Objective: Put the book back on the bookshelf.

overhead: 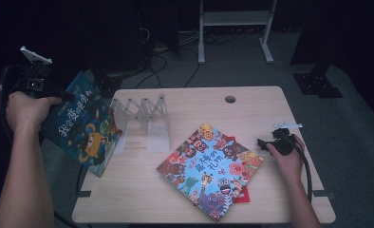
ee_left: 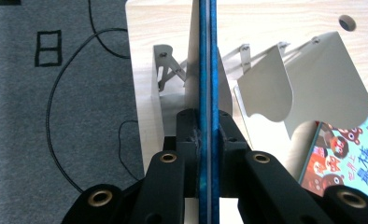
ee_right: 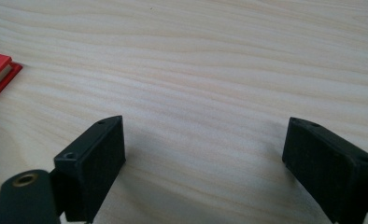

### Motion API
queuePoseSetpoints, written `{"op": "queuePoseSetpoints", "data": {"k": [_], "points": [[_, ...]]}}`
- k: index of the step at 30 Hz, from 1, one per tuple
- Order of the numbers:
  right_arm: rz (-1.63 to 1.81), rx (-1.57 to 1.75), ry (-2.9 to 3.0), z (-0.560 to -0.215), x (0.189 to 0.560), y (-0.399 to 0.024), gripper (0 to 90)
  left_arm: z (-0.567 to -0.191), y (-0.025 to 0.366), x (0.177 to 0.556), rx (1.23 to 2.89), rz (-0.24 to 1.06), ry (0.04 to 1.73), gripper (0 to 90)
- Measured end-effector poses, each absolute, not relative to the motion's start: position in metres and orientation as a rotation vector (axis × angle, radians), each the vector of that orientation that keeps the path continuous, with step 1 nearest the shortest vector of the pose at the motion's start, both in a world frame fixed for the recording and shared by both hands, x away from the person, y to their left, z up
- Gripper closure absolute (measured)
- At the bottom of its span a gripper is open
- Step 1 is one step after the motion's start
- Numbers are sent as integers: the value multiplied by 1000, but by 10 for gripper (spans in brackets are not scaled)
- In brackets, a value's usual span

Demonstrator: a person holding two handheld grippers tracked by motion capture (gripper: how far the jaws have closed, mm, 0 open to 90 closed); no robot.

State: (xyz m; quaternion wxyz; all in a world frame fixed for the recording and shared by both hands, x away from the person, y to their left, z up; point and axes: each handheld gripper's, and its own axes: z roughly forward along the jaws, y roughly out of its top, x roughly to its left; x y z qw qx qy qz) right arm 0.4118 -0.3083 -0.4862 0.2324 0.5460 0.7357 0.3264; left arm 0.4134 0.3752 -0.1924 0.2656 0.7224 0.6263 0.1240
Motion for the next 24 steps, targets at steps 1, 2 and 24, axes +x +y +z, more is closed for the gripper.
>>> {"op": "queuePoseSetpoints", "data": {"k": [1, 2, 24], "points": [[897, 1500, 2022, -486, 412, -308, 118, -193, 374, 416, 1953, 336, 1695, 823], [897, 1500, 2022, -486, 412, -308, 118, -193, 374, 418, 1941, 335, 1703, 823], [896, 1497, 2022, -486, 412, -308, 118, -201, 383, 432, 1890, 334, 1722, 816]]}}
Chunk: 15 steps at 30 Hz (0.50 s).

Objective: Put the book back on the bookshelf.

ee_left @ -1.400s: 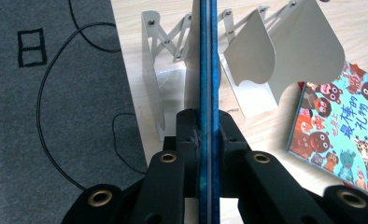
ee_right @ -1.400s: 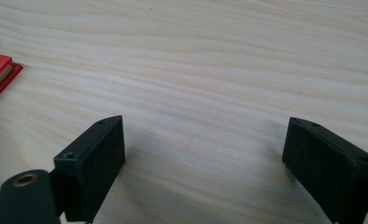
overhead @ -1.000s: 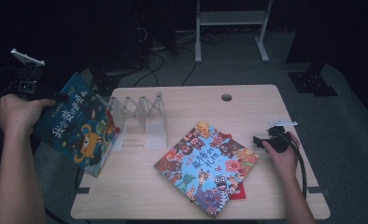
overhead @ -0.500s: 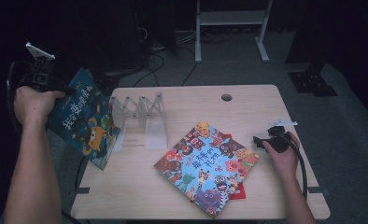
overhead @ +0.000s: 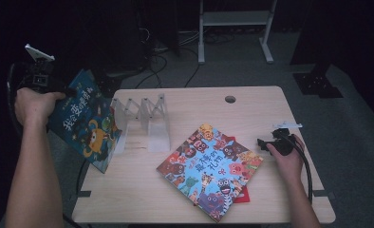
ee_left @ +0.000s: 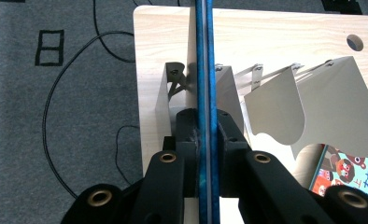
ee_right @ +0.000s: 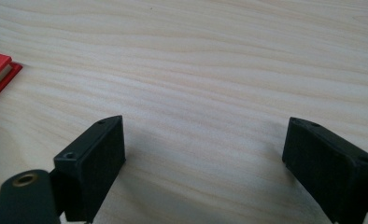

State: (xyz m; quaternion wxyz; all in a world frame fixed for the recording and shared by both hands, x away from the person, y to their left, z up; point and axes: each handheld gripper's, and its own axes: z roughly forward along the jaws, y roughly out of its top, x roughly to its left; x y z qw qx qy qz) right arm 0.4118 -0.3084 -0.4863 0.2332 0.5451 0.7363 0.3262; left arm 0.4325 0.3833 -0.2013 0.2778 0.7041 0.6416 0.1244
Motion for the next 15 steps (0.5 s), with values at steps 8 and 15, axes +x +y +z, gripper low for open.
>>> {"op": "queuePoseSetpoints", "data": {"k": [8, 15], "points": [[896, 1497, 2022, -486, 412, -308, 118, -203, 387, 427, 1904, 351, 1707, 753], [896, 1497, 2022, -486, 412, -308, 118, -205, 393, 423, 1896, 361, 1702, 691]]}}
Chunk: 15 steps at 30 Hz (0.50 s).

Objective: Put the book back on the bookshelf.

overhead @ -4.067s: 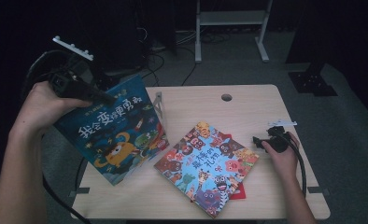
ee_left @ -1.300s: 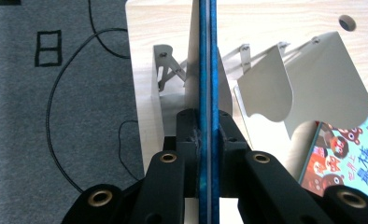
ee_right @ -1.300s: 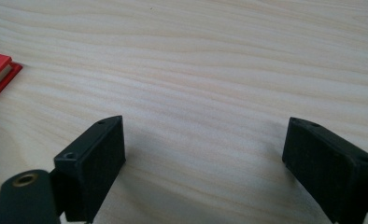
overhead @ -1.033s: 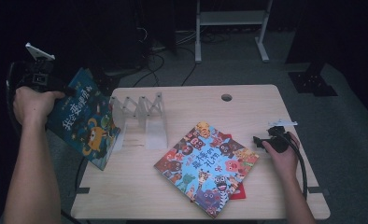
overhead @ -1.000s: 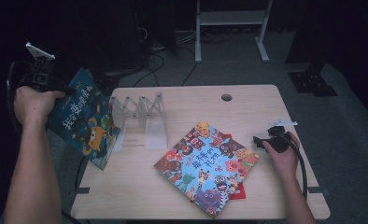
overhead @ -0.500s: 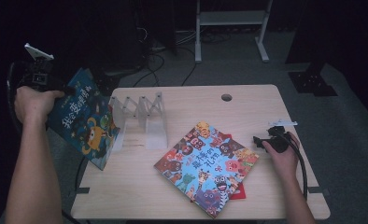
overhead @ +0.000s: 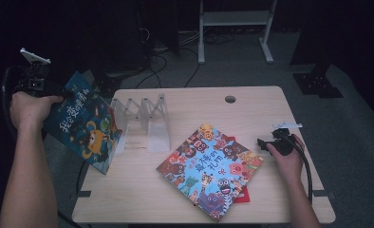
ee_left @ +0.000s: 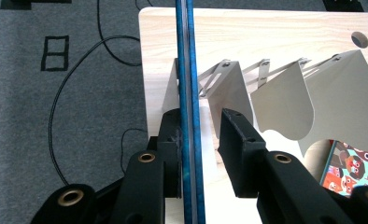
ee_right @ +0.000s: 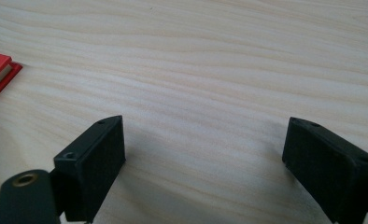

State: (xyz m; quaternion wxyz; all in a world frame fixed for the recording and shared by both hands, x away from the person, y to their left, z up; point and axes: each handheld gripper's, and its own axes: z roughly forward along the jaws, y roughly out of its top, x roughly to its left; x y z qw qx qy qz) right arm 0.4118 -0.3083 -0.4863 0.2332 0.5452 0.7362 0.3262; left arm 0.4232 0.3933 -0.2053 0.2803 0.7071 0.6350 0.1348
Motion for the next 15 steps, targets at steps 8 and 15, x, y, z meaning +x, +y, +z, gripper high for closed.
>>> {"op": "queuePoseSetpoints", "data": {"k": [8, 15], "points": [[896, 1497, 2022, -486, 412, -308, 118, -206, 401, 419, 1891, 376, 1705, 633], [896, 1498, 2022, -486, 412, -308, 118, -197, 404, 413, 1885, 414, 1688, 609]]}}
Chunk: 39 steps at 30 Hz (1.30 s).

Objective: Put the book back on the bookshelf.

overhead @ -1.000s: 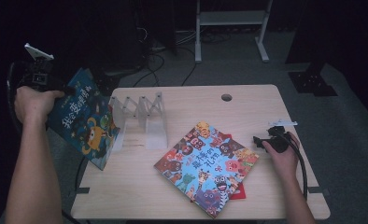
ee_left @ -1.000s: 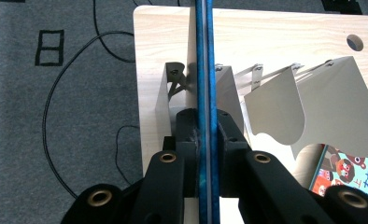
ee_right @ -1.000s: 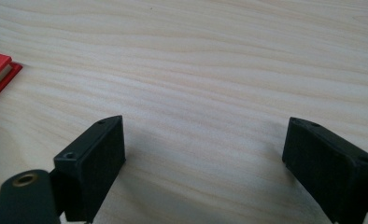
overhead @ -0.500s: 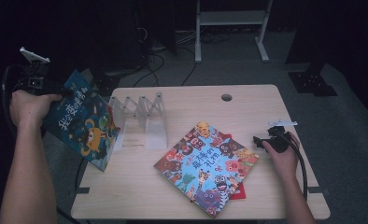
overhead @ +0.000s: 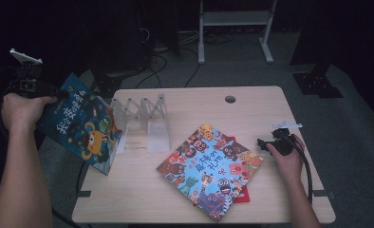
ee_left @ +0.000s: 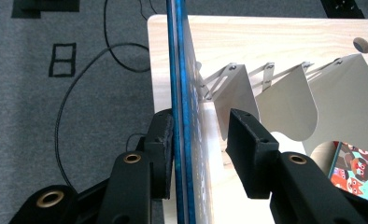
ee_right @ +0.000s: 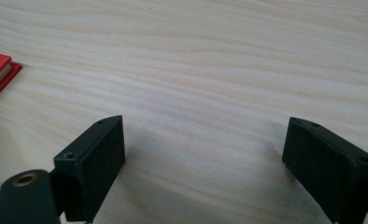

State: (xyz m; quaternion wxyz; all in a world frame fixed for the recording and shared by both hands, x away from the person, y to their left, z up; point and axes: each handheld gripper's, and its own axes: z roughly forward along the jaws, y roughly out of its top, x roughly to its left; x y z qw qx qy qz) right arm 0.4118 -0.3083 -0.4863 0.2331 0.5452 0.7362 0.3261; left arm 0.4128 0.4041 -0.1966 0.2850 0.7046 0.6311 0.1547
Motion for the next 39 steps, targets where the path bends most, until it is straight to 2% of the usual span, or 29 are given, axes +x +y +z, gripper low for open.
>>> {"op": "queuePoseSetpoints", "data": {"k": [11, 19, 23, 39], "points": [[896, 1498, 2022, -486, 412, -308, 118, -172, 405, 401, 1864, 491, 1652, 615], [896, 1498, 2022, -486, 412, -308, 118, -172, 399, 399, 1899, 434, 1606, 833], [896, 1498, 2022, -486, 412, -308, 118, -176, 393, 399, 1922, 396, 1588, 888], [896, 1498, 2022, -486, 412, -308, 118, -206, 359, 396, 2004, 330, 1476, 899]]}}
